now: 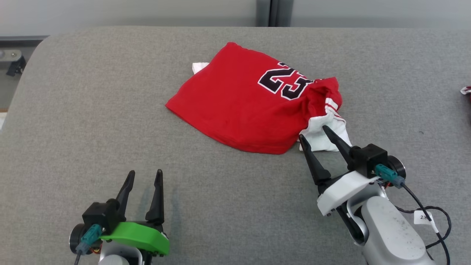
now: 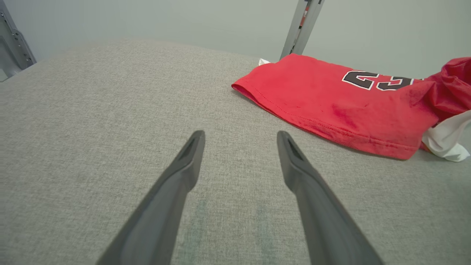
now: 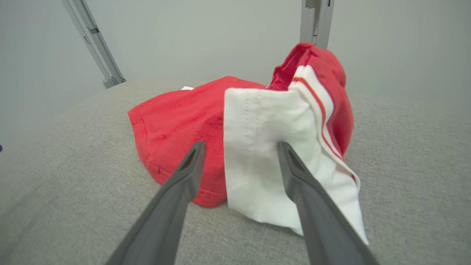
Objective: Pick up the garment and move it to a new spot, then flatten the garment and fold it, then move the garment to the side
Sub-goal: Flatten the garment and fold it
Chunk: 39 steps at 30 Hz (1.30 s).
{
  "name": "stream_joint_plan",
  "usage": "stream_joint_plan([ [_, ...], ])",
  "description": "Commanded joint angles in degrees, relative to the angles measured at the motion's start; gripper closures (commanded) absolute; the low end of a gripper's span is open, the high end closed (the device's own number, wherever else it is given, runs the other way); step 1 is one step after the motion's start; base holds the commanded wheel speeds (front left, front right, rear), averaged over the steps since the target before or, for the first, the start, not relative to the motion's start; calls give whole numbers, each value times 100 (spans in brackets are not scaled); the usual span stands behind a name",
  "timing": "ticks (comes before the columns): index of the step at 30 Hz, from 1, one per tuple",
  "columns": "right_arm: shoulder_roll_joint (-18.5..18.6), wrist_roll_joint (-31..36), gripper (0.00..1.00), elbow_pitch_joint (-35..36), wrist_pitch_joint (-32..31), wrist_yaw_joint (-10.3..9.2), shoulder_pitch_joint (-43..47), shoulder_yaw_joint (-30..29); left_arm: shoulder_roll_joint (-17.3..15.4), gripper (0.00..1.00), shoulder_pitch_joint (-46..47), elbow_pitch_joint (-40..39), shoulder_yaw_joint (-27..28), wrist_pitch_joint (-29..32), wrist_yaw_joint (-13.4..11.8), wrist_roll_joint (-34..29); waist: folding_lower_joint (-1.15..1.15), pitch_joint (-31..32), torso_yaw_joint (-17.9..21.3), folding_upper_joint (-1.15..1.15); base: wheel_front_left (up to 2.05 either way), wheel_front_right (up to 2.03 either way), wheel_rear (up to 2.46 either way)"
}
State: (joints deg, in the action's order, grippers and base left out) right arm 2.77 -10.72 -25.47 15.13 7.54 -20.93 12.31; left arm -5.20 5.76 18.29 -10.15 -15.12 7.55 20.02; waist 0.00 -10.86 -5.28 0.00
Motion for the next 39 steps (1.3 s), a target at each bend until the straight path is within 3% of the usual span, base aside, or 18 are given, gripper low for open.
stream_joint_plan([
  [1, 29, 87, 0, -54, 0, -11, -64, -71, -38, 0, 126, -17, -2, -2, -15, -1, 0, -148, -148, 0, 0, 0, 0],
  [5, 26, 260, 0, -146, 0, -11, -146, -313, -41, 0, 224, -24, -16, -2, -15, 32, 0, -272, -213, 0, 0, 0, 0],
  [6, 25, 299, 17, -157, 0, -10, -168, -343, -39, 0, 252, -26, -23, -2, -15, 38, 0, -301, -221, 0, 0, 0, 0],
  [7, 26, 319, 25, -169, 0, -11, -193, -382, -35, 0, 276, -25, -32, -2, -15, 45, 0, -338, -228, 0, 0, 0, 0],
  [9, 26, 341, 29, -167, 0, -11, -242, -416, -26, 0, 319, -34, -51, -2, -15, 58, 0, -412, -236, 0, 0, 0, 0],
  [10, 26, 352, 43, -181, 0, -11, -259, -428, -24, 0, 345, -36, -51, -2, -15, 70, 0, -440, -238, 0, 0, 0, 0],
  [12, 27, 335, 89, -212, 0, -11, -306, -464, -19, 0, 397, -46, -63, -2, -15, 88, 0, -489, -238, 0, 0, 0, 0],
  [13, 27, 319, 100, -218, 0, -11, -330, -493, -17, 0, 427, -49, -75, -2, -15, 94, 0, -509, -237, 0, 0, 0, 0],
  [20, 25, 241, 100, 8, 0, -11, -191, -947, -36, 0, 413, -65, -99, -2, -15, 83, 0, -449, -137, 0, 0, 0, 0],
  [26, 26, 810, 100, 417, 0, -11, -109, -1226, -18, 0, 202, -50, -102, -2, -15, 42, 0, -204, 109, 0, 0, 0, 0],
  [30, 64, 1419, 100, 730, 5, -11, -584, -1395, 48, 0, 127, -34, -162, -2, -15, 37, 0, -11, 247, 0, 0, 0, 0],
  [39, 385, 1468, 100, 488, 5, -11, -2055, -622, 131, 0, 98, 30, -299, -2, -15, 91, 0, 100, -9, 0, 0, 0, 0],
])
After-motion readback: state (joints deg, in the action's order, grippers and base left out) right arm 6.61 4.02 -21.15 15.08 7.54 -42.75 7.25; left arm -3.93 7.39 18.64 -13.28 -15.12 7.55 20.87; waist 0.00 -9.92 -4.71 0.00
